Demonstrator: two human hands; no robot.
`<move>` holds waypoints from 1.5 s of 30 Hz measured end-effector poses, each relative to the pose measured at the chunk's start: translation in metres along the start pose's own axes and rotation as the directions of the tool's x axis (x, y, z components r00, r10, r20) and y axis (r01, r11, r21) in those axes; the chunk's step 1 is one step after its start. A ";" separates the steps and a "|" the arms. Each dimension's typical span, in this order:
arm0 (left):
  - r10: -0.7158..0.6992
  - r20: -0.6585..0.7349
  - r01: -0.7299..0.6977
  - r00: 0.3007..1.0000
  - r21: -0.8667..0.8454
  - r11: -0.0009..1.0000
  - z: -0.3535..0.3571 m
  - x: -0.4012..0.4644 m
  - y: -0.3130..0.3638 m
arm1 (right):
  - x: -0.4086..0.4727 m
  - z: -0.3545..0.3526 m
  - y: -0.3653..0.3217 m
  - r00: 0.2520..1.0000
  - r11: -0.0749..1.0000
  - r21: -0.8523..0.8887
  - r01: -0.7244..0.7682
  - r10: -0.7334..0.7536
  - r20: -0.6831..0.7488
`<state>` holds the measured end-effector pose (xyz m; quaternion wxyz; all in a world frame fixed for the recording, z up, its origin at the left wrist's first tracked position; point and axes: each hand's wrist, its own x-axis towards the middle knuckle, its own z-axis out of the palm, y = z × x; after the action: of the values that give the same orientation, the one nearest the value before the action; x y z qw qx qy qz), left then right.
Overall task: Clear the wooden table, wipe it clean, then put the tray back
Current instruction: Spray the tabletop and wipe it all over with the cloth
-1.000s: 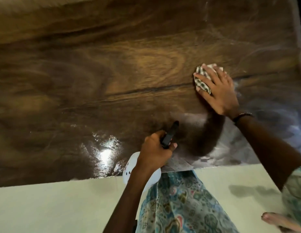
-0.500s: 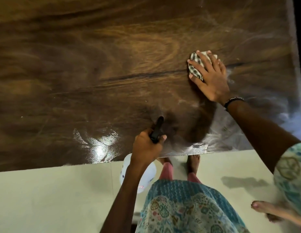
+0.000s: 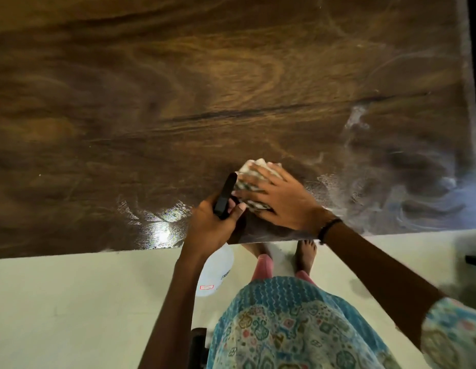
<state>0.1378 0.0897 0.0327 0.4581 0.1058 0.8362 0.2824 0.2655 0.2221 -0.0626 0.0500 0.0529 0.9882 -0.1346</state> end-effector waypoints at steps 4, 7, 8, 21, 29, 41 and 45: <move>-0.021 0.012 0.021 1.000 0.014 1.000 0.005 -0.001 -0.010 | -0.038 -0.016 0.056 0.954 0.954 -0.003 -0.300 0.300 -0.003; -0.011 0.015 0.011 1.000 -0.015 1.000 0.010 -0.003 -0.013 | -0.009 -0.022 0.067 0.881 0.885 0.011 -0.465 0.464 -0.089; -0.003 0.018 0.004 1.000 -0.026 1.000 0.011 -0.004 -0.015 | 0.007 -0.021 0.062 0.863 0.870 0.026 -0.492 0.492 -0.116; 0.133 0.060 -0.135 0.989 0.034 0.990 0.025 -0.018 -0.031 | -0.069 -0.006 0.040 0.969 0.970 -0.005 -0.244 0.244 0.028; 0.114 0.202 -0.124 0.973 0.035 0.992 0.048 -0.046 -0.060 | 0.017 -0.009 0.034 0.861 0.868 0.109 -0.485 0.495 -0.116; -0.031 0.097 0.029 0.995 0.027 0.999 0.065 -0.068 -0.076 | -0.105 -0.003 0.020 0.925 0.920 0.089 -0.381 0.380 0.029; -0.003 0.074 0.003 0.997 0.005 1.000 0.058 -0.064 -0.078 | -0.104 0.006 -0.009 0.889 0.884 0.105 -0.456 0.458 0.006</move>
<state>0.2277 0.0195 0.0096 0.4890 0.1158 0.8195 0.2757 0.3682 0.2025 -0.0540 0.0680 0.2879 0.9401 -0.1697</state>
